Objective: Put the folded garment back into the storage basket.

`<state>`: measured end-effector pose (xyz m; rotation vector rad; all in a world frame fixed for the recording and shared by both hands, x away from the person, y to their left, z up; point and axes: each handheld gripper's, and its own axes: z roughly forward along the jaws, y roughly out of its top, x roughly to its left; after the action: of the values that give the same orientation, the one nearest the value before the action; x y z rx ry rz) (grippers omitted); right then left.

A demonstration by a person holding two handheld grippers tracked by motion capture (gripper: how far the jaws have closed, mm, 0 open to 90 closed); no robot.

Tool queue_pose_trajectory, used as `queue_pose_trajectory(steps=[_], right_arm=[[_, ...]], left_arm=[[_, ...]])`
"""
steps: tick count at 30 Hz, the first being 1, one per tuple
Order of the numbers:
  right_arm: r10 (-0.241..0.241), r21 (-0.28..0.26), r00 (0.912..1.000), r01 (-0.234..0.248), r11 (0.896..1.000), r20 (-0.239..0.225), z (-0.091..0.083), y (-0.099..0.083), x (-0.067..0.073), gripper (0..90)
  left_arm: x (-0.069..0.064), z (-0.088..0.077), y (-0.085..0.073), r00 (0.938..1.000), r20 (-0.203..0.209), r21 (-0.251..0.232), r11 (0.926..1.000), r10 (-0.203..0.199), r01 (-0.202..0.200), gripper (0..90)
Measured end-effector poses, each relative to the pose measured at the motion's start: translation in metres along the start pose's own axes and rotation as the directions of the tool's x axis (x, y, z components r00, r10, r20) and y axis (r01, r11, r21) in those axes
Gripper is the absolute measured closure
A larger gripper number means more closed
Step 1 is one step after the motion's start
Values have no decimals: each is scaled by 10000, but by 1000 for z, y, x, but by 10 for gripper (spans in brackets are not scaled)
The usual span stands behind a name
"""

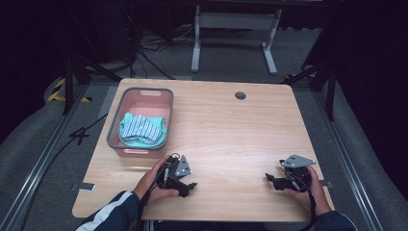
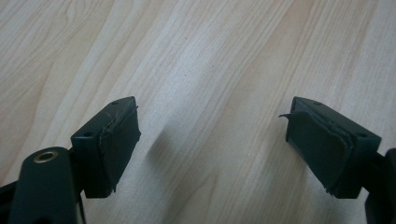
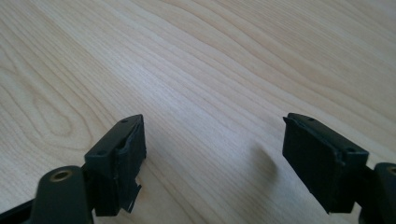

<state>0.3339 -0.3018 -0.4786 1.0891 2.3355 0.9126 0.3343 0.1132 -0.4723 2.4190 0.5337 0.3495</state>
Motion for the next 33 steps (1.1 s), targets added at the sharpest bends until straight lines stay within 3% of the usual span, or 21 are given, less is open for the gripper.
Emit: queue_pose_trajectory(steps=[6,9,33], right_arm=[[823,-430,9958,-840,9955,-409,1,-11,-8,184],[857,-398,9955,-873,9954,-396,3,-10,-9,162],[913,-346,9952,-926,9951,-356,4,-9,-9,146]], left_arm=[[2,3,-7,9965,398,-411,9963,-739,756,155],[5,5,-12,9899,646,-597,9897,-1259,1298,146],[5,9,-8,9904,682,-524,9909,-1201,1238,91]])
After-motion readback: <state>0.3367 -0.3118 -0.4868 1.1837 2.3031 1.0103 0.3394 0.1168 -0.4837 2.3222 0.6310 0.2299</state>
